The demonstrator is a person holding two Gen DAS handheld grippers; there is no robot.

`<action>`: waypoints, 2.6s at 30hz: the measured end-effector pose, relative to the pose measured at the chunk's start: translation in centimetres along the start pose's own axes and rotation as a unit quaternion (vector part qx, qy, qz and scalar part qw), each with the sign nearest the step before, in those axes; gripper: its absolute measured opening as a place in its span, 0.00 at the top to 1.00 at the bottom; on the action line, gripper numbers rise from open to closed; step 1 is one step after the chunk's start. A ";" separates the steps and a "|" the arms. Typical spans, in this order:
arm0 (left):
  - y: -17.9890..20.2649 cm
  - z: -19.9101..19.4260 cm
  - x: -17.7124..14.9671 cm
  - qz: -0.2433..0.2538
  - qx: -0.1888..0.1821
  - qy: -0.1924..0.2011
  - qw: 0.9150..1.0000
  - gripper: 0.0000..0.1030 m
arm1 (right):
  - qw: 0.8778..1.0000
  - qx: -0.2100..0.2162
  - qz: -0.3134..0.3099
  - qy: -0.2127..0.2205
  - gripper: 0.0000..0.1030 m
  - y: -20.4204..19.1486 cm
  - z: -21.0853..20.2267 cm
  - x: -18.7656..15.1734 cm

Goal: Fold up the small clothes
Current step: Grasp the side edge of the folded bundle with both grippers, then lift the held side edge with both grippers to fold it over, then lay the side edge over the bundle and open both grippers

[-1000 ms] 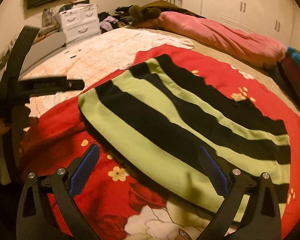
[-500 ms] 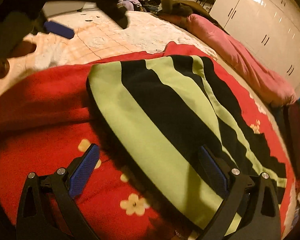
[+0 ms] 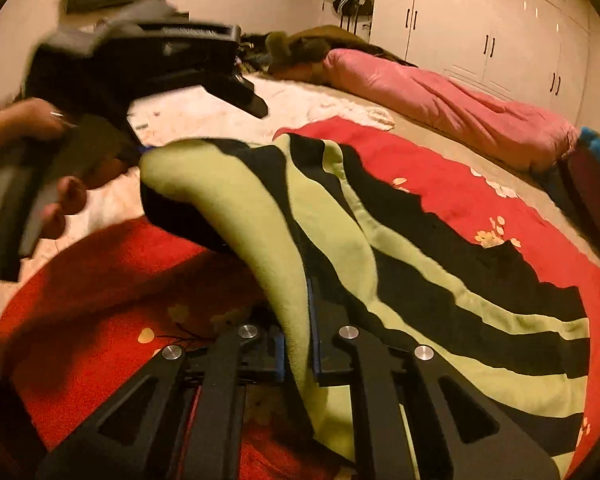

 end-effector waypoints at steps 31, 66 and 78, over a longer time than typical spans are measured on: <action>11.1 2.7 -2.6 0.075 -0.068 -0.047 0.994 0.79 | 0.998 0.008 0.045 0.036 0.92 2.6 -5.3 -0.8; 25.4 7.2 -13.8 0.217 -0.009 -0.077 0.973 0.09 | 0.966 -0.024 0.256 -0.019 0.70 14.0 -12.9 -14.1; 18.9 2.1 -14.3 0.261 0.141 0.019 0.955 0.09 | 0.940 -0.013 0.340 0.010 0.39 18.3 -18.6 -14.8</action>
Point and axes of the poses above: each gripper's, at about its wrist camera, not at the fingertips, and z roughly the way its jaws point, y to its right, x to its top, the point moved 5 cm from there along z, roughly the way its jaws point, and after that the axes turned 2 degrees about z, right-handed, at the moved point
